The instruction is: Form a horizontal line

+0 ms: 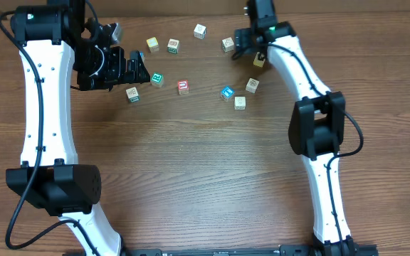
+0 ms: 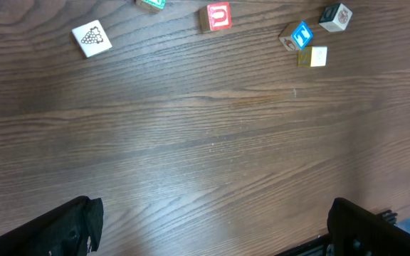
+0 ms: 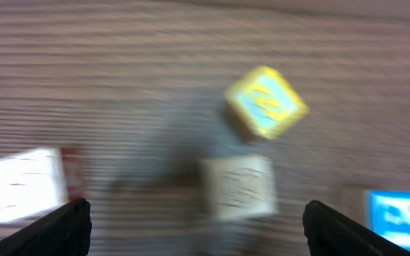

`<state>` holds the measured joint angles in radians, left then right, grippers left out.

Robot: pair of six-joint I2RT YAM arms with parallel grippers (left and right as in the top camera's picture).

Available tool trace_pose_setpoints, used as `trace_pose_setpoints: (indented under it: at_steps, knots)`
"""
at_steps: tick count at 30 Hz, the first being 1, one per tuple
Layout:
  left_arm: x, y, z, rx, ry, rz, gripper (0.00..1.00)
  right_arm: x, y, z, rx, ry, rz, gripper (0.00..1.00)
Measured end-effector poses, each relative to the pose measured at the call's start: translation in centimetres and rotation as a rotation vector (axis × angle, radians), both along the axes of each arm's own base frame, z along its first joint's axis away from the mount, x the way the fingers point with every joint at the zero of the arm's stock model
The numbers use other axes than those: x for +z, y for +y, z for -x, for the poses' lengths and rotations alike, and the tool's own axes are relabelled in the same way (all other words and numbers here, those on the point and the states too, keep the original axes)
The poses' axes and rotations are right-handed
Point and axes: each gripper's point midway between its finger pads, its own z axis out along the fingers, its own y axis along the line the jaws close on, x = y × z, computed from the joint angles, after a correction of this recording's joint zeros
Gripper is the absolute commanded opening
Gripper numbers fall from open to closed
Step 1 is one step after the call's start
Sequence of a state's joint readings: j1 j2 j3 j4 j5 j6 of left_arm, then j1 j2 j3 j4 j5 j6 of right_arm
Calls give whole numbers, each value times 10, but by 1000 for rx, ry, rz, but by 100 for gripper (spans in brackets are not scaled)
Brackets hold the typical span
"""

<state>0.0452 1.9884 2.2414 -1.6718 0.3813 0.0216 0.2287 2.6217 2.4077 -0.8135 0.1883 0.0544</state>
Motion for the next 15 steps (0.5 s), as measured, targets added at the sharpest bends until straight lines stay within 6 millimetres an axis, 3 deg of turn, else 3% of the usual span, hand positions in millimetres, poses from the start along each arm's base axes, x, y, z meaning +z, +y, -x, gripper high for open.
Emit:
trace_pose_setpoints:
  at_steps: [3,7,12,15]
  knots:
    - [0,0,0,0,0,0,100,-4,-25,2,-40,30,-5,92]
    - [0,0,0,0,0,0,100,-6,-43,0,-58,43,-58,90]
    - [0,0,0,0,0,0,100,-4,-40,-3,-45,36,-99,89]
    - [0,0,0,0,0,0,100,-4,-31,-3,-29,34,-111,82]
